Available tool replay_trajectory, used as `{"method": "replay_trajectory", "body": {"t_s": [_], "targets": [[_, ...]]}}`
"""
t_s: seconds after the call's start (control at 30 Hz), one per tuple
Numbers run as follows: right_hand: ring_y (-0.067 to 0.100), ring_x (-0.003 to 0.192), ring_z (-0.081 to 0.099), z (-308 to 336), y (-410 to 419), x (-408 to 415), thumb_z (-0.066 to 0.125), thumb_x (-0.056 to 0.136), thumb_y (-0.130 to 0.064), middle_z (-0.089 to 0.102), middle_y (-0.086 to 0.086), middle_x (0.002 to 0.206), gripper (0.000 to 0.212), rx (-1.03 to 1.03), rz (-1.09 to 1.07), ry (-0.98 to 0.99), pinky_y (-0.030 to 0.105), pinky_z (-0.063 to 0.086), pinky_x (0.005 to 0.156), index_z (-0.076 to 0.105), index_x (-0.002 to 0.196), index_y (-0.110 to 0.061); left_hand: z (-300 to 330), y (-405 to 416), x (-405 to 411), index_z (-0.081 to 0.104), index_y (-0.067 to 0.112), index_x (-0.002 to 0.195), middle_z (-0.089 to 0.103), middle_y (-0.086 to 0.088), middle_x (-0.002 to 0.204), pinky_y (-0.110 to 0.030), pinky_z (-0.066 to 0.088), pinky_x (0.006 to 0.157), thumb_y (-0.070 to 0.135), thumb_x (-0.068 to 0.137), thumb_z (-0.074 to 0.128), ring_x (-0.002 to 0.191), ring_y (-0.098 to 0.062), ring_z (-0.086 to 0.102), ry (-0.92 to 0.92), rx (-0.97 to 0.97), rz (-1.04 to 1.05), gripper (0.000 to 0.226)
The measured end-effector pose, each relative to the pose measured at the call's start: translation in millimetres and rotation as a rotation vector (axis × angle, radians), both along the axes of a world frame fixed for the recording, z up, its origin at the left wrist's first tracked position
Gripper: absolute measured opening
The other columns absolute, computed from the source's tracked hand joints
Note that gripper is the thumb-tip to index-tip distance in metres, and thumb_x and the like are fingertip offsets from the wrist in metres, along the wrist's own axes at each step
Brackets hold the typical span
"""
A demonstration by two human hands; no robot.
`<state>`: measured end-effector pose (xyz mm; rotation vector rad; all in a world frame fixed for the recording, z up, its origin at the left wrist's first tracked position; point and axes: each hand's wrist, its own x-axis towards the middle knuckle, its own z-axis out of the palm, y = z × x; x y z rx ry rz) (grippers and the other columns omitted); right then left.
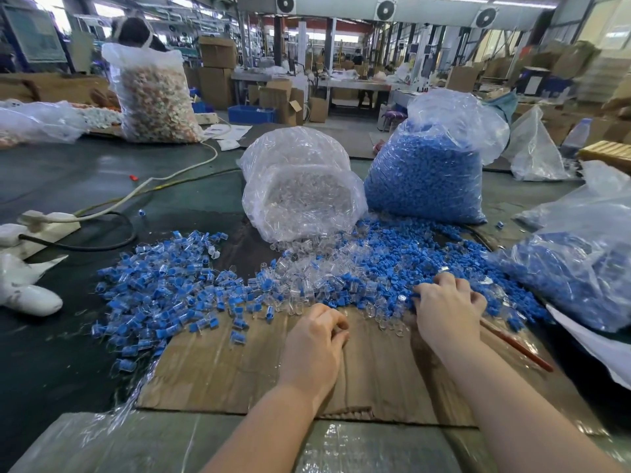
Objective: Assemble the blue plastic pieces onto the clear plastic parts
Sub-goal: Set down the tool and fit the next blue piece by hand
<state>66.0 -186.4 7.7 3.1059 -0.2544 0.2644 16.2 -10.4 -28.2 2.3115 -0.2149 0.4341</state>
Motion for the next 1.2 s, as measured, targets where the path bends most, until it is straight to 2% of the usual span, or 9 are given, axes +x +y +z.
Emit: {"method": "replay_trajectory", "body": {"t_s": [0.2, 0.47, 0.6, 0.67, 0.73, 0.8, 0.9, 1.03, 1.2], "targets": [[0.028, 0.118, 0.038, 4, 9, 9, 0.049, 0.084, -0.007, 0.048, 0.007, 0.118, 0.021, -0.021, -0.06, 0.008, 0.055, 0.026, 0.103, 0.059, 0.099, -0.017, 2, 0, 0, 0.063, 0.02, 0.112, 0.059, 0.01, 0.102, -0.005, 0.041, 0.082, 0.019, 0.088, 0.059, 0.088, 0.0, 0.053, -0.01, 0.018, -0.034, 0.024], [0.027, 0.116, 0.037, 5, 6, 7, 0.051, 0.086, -0.006, 0.046, 0.006, 0.114, 0.017, -0.034, -0.04, -0.015, 0.054, 0.026, 0.103, 0.057, 0.097, -0.017, 2, -1, -3, 0.066, 0.015, 0.103, 0.052, 0.014, 0.096, 0.002, 0.037, 0.076, 0.018, 0.086, 0.062, 0.08, 0.001, 0.051, 0.002, -0.022, -0.036, 0.018], [0.022, 0.101, 0.045, 5, 6, 2, 0.048, 0.092, -0.013, 0.053, 0.003, 0.105, 0.005, -0.024, 0.042, -0.208, 0.035, 0.036, 0.088, 0.052, 0.094, -0.016, 3, 0, -4, 0.065, 0.017, 0.104, 0.056, 0.014, 0.096, 0.0, 0.038, 0.078, 0.017, 0.086, 0.061, 0.083, 0.002, 0.052, 0.002, -0.037, -0.025, 0.018], [0.017, 0.084, 0.049, 6, 10, -6, 0.046, 0.095, -0.015, 0.06, 0.001, 0.092, 0.007, 0.101, 0.157, -0.302, 0.028, 0.038, 0.077, 0.052, 0.09, -0.014, 4, 1, -4, 0.065, 0.017, 0.104, 0.059, 0.012, 0.097, 0.003, 0.036, 0.077, 0.016, 0.087, 0.06, 0.084, 0.003, 0.052, 0.002, -0.055, -0.018, 0.018], [0.015, 0.072, 0.05, 4, 18, -18, 0.05, 0.094, -0.016, 0.061, 0.001, 0.081, 0.01, 0.327, 0.231, -0.322, 0.025, 0.041, 0.07, 0.055, 0.087, -0.011, 5, 2, -4, 0.065, 0.018, 0.103, 0.059, 0.014, 0.094, 0.004, 0.035, 0.076, 0.014, 0.087, 0.061, 0.08, 0.006, 0.051, 0.0, -0.086, -0.013, 0.017], [0.015, 0.071, 0.055, 0, 27, -29, 0.056, 0.091, -0.016, 0.061, 0.0, 0.077, 0.008, 0.504, 0.271, -0.31, 0.022, 0.043, 0.069, 0.059, 0.086, -0.01, 7, 3, -4, 0.066, 0.02, 0.102, 0.058, 0.016, 0.09, 0.003, 0.036, 0.074, 0.014, 0.087, 0.062, 0.079, 0.009, 0.05, 0.003, -0.124, -0.009, 0.016], [0.008, 0.072, 0.051, -12, 41, -43, 0.061, 0.087, -0.015, 0.059, -0.008, 0.076, 0.003, 0.643, 0.309, -0.314, 0.009, 0.033, 0.065, 0.064, 0.086, -0.015, 8, 3, -5, 0.067, 0.02, 0.1, 0.062, 0.014, 0.088, -0.001, 0.04, 0.071, 0.013, 0.088, 0.061, 0.079, 0.006, 0.054, 0.025, -0.164, -0.003, 0.015], [0.013, 0.082, 0.056, -22, 49, -53, 0.064, 0.084, -0.008, 0.065, -0.005, 0.082, 0.008, 0.728, 0.384, -0.337, 0.022, 0.04, 0.074, 0.067, 0.087, -0.015, 7, 4, -4, 0.068, 0.022, 0.094, 0.063, 0.016, 0.077, -0.002, 0.041, 0.065, 0.013, 0.088, 0.06, 0.073, 0.008, 0.058, 0.061, -0.246, 0.022, 0.013], [0.013, 0.082, 0.059, -24, 50, -57, 0.065, 0.082, -0.005, 0.065, -0.007, 0.081, 0.011, 0.803, 0.424, -0.375, 0.029, 0.048, 0.076, 0.068, 0.086, -0.015, 4, 5, -2, 0.063, 0.027, 0.089, 0.068, 0.011, 0.079, -0.005, 0.045, 0.066, 0.014, 0.089, 0.059, 0.075, 0.001, 0.063, 0.094, -0.251, 0.018, 0.014]]}}
